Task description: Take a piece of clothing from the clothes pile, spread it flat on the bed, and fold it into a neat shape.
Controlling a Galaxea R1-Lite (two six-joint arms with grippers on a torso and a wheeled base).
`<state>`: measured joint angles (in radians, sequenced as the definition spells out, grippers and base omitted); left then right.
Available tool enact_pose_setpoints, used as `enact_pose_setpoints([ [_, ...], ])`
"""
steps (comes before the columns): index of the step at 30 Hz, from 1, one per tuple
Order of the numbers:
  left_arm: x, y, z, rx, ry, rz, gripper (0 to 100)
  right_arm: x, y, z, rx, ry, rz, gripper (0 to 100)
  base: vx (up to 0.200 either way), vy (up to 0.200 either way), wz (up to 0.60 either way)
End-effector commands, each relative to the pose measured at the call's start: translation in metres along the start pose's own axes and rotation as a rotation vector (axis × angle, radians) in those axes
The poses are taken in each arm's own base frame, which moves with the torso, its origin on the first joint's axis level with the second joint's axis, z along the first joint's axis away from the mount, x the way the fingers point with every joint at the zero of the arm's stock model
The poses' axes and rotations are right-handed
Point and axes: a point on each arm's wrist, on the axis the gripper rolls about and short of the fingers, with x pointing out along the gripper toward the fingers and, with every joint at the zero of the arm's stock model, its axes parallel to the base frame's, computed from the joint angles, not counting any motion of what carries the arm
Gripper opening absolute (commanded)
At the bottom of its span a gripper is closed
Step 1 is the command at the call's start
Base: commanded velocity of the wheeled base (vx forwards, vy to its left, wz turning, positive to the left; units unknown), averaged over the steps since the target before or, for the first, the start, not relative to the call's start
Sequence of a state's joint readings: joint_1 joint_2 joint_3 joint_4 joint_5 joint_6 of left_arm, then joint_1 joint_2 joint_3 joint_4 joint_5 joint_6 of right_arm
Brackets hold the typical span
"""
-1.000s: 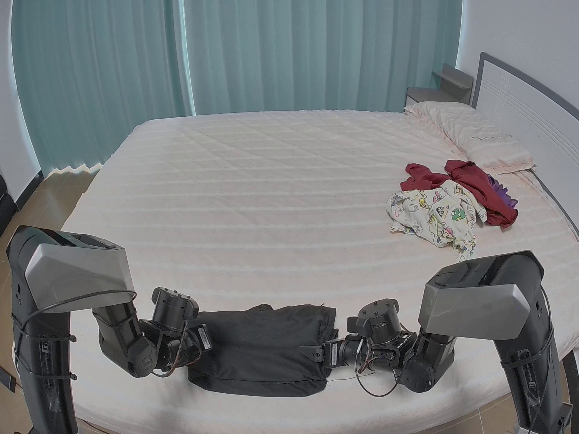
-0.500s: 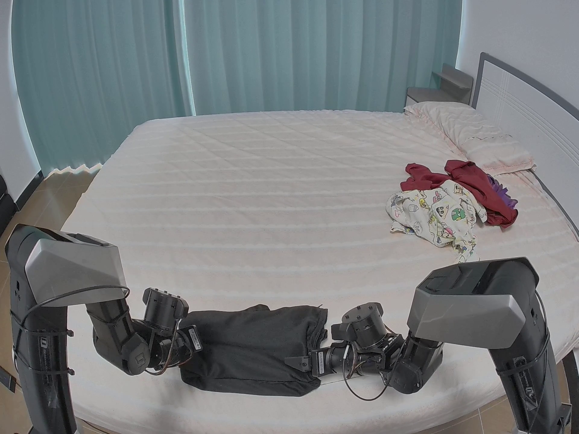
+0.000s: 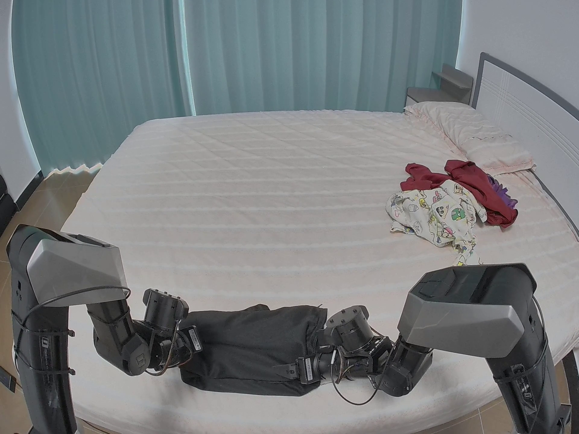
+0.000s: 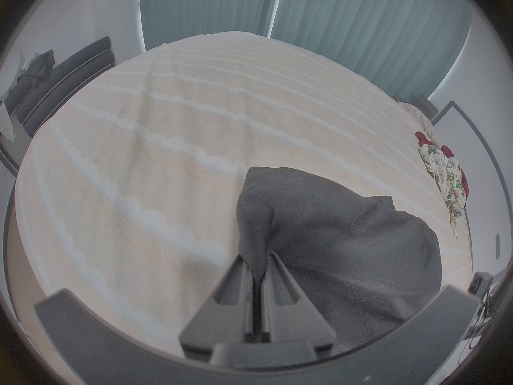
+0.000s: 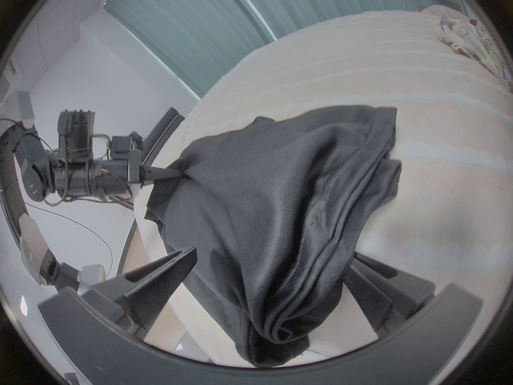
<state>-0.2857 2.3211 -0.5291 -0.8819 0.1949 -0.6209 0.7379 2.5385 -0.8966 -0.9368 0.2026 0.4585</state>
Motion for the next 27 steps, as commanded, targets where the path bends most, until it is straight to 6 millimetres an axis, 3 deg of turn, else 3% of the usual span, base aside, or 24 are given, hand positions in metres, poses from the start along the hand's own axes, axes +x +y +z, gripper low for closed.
enact_pose_setpoints([
  [1,-0.0005,-0.0003,0.0000,-0.001,0.000,-0.003,0,0.0027,0.0095,0.0038,-0.020,0.018,0.007,100,0.000,0.000,0.00],
  [17,-0.0026,-0.0005,-0.0032,0.001,0.010,-0.007,0,0.0067,0.0134,0.0077,-0.019,0.029,0.003,100,0.000,0.000,0.00],
  [18,-0.0030,-0.0004,-0.0041,0.005,0.013,-0.006,0,0.0069,0.0135,0.0081,-0.019,0.028,0.004,0,0.000,0.000,0.00],
  [27,-0.0054,-0.0016,-0.0050,0.006,0.016,-0.014,0,0.0071,0.0142,0.0068,-0.014,0.047,-0.003,0,0.000,0.000,0.00],
])
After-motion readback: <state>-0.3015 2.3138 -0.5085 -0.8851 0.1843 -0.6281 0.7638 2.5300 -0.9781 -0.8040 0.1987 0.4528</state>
